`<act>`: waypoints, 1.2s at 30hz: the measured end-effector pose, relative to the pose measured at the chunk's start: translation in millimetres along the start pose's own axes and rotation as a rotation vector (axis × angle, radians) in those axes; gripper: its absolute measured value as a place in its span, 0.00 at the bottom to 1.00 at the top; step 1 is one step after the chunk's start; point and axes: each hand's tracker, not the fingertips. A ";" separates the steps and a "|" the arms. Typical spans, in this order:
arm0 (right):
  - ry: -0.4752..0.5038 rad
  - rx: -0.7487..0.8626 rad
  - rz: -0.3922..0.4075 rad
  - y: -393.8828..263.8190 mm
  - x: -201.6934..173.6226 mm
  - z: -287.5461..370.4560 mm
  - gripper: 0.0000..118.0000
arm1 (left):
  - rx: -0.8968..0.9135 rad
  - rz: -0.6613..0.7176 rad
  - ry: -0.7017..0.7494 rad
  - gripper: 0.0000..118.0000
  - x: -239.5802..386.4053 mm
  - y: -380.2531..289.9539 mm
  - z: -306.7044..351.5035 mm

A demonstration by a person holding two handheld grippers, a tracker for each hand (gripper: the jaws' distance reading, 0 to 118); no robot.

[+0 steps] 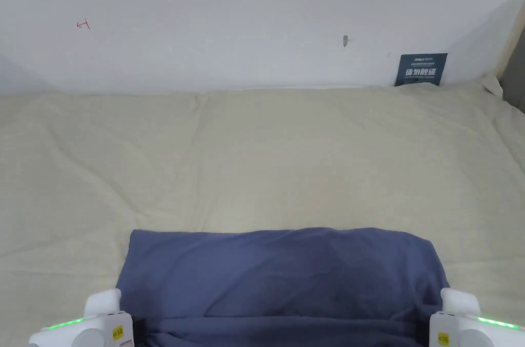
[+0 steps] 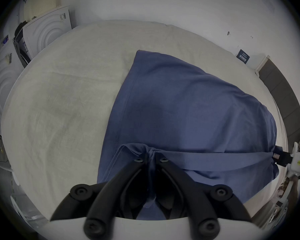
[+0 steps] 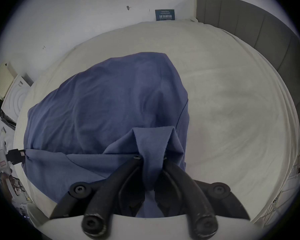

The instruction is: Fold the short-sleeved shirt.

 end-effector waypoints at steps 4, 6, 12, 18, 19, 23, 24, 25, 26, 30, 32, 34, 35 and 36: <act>-0.018 0.042 0.037 1.8 -5.9 19.2 0.50 | 0.009 0.021 -0.003 0.48 0.9 1.7 16.2; 0.002 0.098 0.053 3.5 -7.7 38.1 0.71 | 0.041 0.040 -0.017 0.93 2.3 2.2 33.6; 0.110 0.387 0.092 14.5 -23.5 138.4 0.71 | 0.313 0.027 -0.110 0.94 24.3 5.3 128.2; 0.138 0.772 0.174 4.0 -50.5 248.3 0.71 | 0.695 -0.117 -0.100 0.94 62.6 0.3 222.0; 0.124 0.817 0.183 1.2 -53.1 261.7 0.71 | 0.738 -0.141 -0.088 0.94 68.3 -1.9 232.2; 0.022 0.964 0.235 -18.6 -67.9 296.9 0.59 | 0.865 -0.224 -0.070 0.78 90.3 -15.1 263.5; 0.005 0.991 0.246 -25.9 -85.3 313.5 0.32 | 0.890 -0.234 -0.082 0.58 93.7 -20.0 269.6; -0.021 1.010 0.248 -30.7 -90.6 320.4 0.01 | 0.928 -0.239 -0.103 0.41 96.2 -23.6 274.1; -0.045 1.019 0.243 -34.6 -95.8 325.4 0.00 | 0.909 -0.239 -0.104 0.24 98.5 -26.9 276.0; 0.017 1.017 0.232 -27.8 -70.9 305.9 0.00 | 0.947 -0.237 -0.131 0.00 101.9 -39.1 279.9; 0.015 1.020 0.241 -30.8 -68.0 308.0 0.00 | 0.911 -0.250 -0.137 0.00 104.6 -38.4 278.1; 0.013 1.020 0.245 -30.2 -65.9 306.0 0.00 | 0.894 -0.264 -0.148 0.00 102.0 -39.5 276.0; 0.016 1.016 0.248 -29.4 -64.7 304.5 0.00 | 0.873 -0.271 -0.146 0.00 101.2 -39.0 273.2; 0.016 1.011 0.249 -32.5 -64.7 308.3 0.00 | 0.832 -0.271 -0.142 0.00 99.2 -37.3 268.5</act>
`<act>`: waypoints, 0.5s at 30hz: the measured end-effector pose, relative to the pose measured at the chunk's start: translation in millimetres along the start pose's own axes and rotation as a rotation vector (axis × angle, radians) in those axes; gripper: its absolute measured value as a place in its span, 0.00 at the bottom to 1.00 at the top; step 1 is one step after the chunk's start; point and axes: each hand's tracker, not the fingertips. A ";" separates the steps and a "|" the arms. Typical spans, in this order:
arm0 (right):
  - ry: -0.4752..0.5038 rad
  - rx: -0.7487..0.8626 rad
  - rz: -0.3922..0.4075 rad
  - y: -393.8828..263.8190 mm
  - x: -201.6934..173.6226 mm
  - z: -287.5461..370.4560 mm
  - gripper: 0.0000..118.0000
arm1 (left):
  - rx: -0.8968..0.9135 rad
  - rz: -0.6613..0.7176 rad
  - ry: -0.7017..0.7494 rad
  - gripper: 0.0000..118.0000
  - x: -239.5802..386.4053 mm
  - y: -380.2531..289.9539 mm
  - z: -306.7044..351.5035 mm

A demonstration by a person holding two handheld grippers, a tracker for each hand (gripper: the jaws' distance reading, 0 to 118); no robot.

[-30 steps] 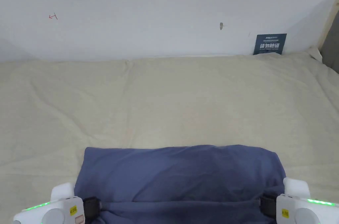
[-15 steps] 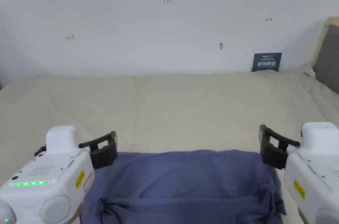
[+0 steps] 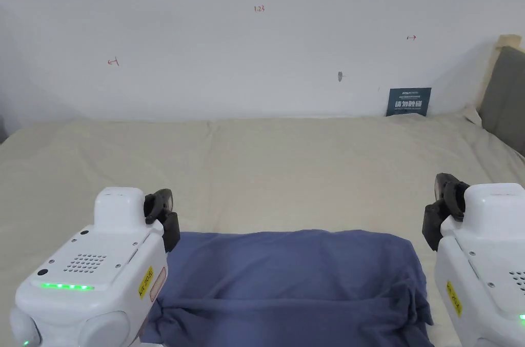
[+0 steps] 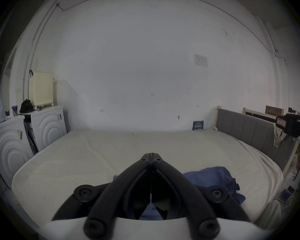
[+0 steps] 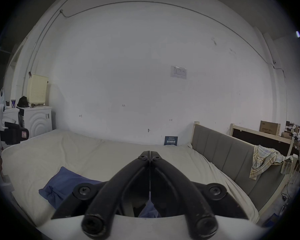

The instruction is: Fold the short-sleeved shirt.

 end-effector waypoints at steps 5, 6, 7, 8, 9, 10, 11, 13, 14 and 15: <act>0.002 -0.058 -0.029 -12.9 5.1 -2.9 0.00 | -0.321 0.168 -0.016 0.00 -32.9 -41.8 -30.4; 0.004 -0.075 -0.035 -17.2 6.5 -3.9 0.00 | -0.364 0.192 0.000 0.00 -41.8 -55.8 -34.2; 0.002 -0.083 -0.035 -20.8 7.3 -4.4 0.00 | -0.415 0.200 0.004 0.00 -49.0 -67.0 -38.6; -0.001 -0.093 -0.033 -23.0 8.9 -5.4 0.00 | -0.467 0.197 0.024 0.00 -56.7 -79.6 -43.2; -0.006 -0.106 -0.027 -27.5 9.4 -6.7 0.00 | -0.510 0.204 0.067 0.03 -63.3 -93.1 -47.4; -0.009 -0.120 -0.022 -31.0 9.6 -8.2 0.00 | -0.552 0.214 0.093 0.16 -69.4 -103.2 -50.5; -0.012 -0.138 -0.018 -35.5 9.5 -10.4 0.00 | -0.605 0.223 0.127 0.33 -77.3 -114.7 -54.9; -0.014 -0.162 -0.017 -42.3 11.7 -17.4 0.00 | -0.687 0.241 0.140 0.81 -91.3 -134.3 -64.5; -0.015 -0.175 -0.017 -46.8 11.2 -19.7 0.00 | -0.706 0.249 0.163 0.93 -95.9 -143.1 -67.5; -0.018 -0.190 -0.017 -50.9 10.3 -22.0 0.00 | -0.711 0.242 0.174 0.98 -101.3 -151.2 -71.3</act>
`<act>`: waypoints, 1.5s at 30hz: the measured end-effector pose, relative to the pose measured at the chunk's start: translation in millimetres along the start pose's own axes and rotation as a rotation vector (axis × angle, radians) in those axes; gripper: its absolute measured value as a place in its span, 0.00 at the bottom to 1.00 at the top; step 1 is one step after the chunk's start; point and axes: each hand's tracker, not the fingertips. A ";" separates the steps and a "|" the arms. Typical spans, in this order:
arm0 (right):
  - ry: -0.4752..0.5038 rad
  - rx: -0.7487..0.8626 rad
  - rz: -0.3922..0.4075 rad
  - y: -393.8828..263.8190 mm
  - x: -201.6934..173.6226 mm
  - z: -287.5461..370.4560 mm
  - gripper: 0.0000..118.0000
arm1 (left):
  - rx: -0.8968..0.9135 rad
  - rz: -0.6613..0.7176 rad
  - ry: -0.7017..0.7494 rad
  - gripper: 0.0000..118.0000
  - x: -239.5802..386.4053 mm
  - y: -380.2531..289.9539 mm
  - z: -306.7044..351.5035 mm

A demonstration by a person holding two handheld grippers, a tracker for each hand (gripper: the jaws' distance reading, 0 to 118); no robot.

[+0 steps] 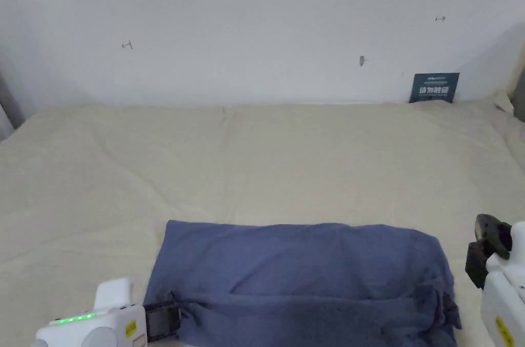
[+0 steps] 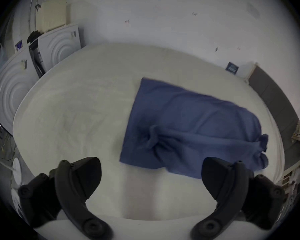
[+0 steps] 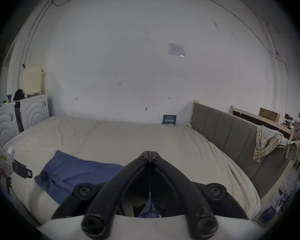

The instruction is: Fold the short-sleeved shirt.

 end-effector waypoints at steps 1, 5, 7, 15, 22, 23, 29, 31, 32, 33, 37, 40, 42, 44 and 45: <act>-0.001 -0.013 -0.001 4.1 -11.8 3.6 0.00 | 0.003 -0.003 0.013 0.98 -4.0 -1.2 -6.5; -0.003 -0.068 -0.021 -8.9 -6.2 -12.7 0.00 | -0.063 0.010 0.070 0.96 -17.0 -0.9 -41.5; -0.010 -0.089 -0.030 -14.9 -4.7 -17.7 0.00 | -0.091 0.024 0.078 0.87 -19.9 -1.1 -57.5; -0.043 -0.262 -0.035 -47.3 5.5 -37.5 0.20 | -0.088 -0.002 0.056 0.07 -12.4 -7.9 -79.8; -0.075 -0.608 -0.088 -132.7 35.2 -82.6 0.77 | -0.027 0.023 -0.049 0.07 -15.4 8.7 -46.1; -0.072 -0.668 -0.092 -145.1 35.8 -89.0 0.77 | -0.012 0.035 -0.066 0.07 -16.7 13.4 -39.8; -0.052 -0.813 -0.119 -192.9 28.6 -118.3 0.77 | -0.004 0.013 -0.072 0.07 -13.8 19.2 -30.8; -0.033 -0.823 -0.131 -197.0 27.0 -123.5 0.64 | -0.006 0.019 -0.076 0.07 -15.0 19.1 -32.0; -0.025 -0.812 -0.133 -195.5 25.9 -121.9 0.54 | -0.007 0.021 -0.076 0.07 -14.7 18.5 -31.4; -0.023 -0.785 -0.123 -193.1 24.7 -119.9 0.32 | -0.008 0.021 -0.075 0.07 -14.1 17.2 -30.2; 0.022 -0.757 -0.121 -179.7 19.1 -110.9 0.07 | -0.012 0.014 -0.070 0.07 -14.3 14.2 -27.1; 0.031 -0.714 -0.127 -169.3 23.9 -98.3 0.07 | -0.007 0.022 -0.070 0.07 -17.4 10.8 -22.6; 0.034 -0.699 -0.154 -154.9 21.9 -80.0 0.07 | -0.006 0.032 -0.075 0.07 -19.5 6.7 -15.7; 0.029 -0.695 -0.154 -149.2 24.3 -66.8 0.07 | -0.008 0.033 -0.074 0.07 -20.8 0.6 -8.0; 0.029 -0.696 -0.150 -147.9 30.0 -60.6 0.07 | -0.015 0.031 -0.070 0.07 -22.6 -3.7 -3.6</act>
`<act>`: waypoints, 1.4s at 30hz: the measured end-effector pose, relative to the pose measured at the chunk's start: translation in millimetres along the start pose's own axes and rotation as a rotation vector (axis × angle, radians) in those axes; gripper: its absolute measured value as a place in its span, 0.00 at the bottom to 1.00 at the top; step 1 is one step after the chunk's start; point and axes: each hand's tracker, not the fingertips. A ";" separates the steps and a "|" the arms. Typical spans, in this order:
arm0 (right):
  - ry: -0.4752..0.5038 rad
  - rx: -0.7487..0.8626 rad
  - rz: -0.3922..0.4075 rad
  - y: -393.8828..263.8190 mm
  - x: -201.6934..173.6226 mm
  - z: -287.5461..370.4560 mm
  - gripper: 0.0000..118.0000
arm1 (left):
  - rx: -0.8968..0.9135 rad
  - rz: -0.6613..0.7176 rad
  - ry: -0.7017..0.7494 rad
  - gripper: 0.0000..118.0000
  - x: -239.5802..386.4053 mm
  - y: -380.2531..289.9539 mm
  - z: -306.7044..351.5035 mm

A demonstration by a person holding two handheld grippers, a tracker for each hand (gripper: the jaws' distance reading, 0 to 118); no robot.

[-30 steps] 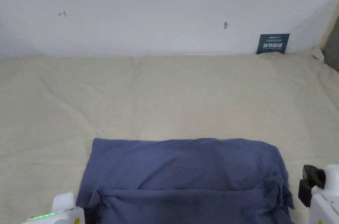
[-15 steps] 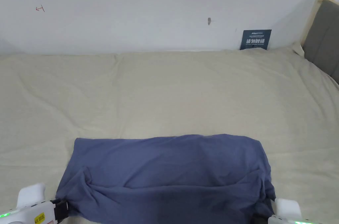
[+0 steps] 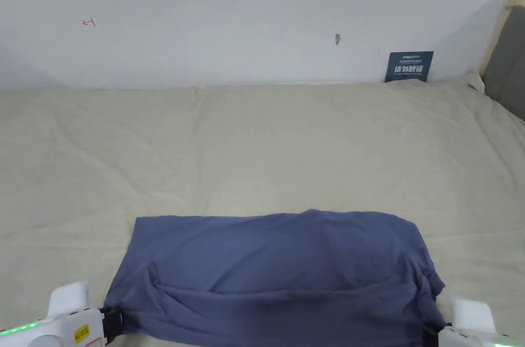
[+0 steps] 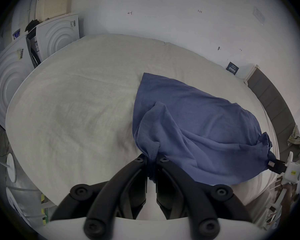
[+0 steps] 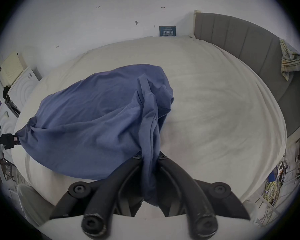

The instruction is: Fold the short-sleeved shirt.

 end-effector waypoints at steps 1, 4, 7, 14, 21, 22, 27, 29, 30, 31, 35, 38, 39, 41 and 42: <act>-0.001 -0.003 0.003 -4.6 2.0 5.1 0.07 | -0.007 -0.001 0.002 0.07 -1.9 -4.8 4.2; 0.006 -0.025 0.011 -22.7 13.4 13.6 0.07 | -0.045 0.025 0.013 0.07 -9.8 -27.1 16.0; 0.004 -0.061 0.016 -43.2 18.6 12.6 0.07 | -0.092 0.041 0.023 0.07 -16.8 -53.0 18.8; -0.003 -0.138 -0.025 -66.0 19.0 -12.4 0.07 | -0.207 0.039 0.089 0.07 -18.0 -81.8 -16.8; -0.014 0.077 -0.007 -23.8 11.4 47.8 0.70 | -0.076 0.005 0.042 0.86 4.9 -54.0 23.9; -0.005 0.121 -0.004 -12.9 8.4 60.7 0.70 | -0.017 -0.003 0.018 0.86 12.2 -47.1 35.0; 0.084 0.481 0.026 44.2 -5.6 135.9 0.70 | 0.368 -0.103 -0.036 0.86 65.5 -2.7 113.4; 0.095 0.595 0.044 57.6 -14.4 159.1 0.70 | 0.511 -0.149 -0.044 0.86 84.6 8.2 137.7; 0.103 0.646 0.058 63.1 -19.0 169.8 0.70 | 0.577 -0.163 -0.041 0.86 95.2 12.9 147.1; 0.108 0.685 0.066 66.8 -23.0 176.8 0.70 | 0.624 -0.172 -0.036 0.86 102.4 16.3 154.3; 0.086 0.782 0.090 73.1 -51.8 201.1 0.70 | 0.742 -0.215 -0.011 0.86 129.8 25.2 169.8; 0.068 0.798 0.095 75.5 -57.1 196.5 0.68 | 0.767 -0.235 -0.001 0.85 141.5 22.9 170.2; 0.069 0.798 0.097 76.0 -57.8 194.5 0.61 | 0.780 -0.239 -0.010 0.79 142.7 20.4 170.5; 0.058 0.807 0.102 75.1 -60.0 188.4 0.25 | 0.778 -0.236 -0.037 0.53 144.1 19.2 170.4; 0.017 0.811 0.102 75.8 -61.7 185.1 0.00 | 0.759 -0.227 -0.068 0.22 144.3 21.1 168.1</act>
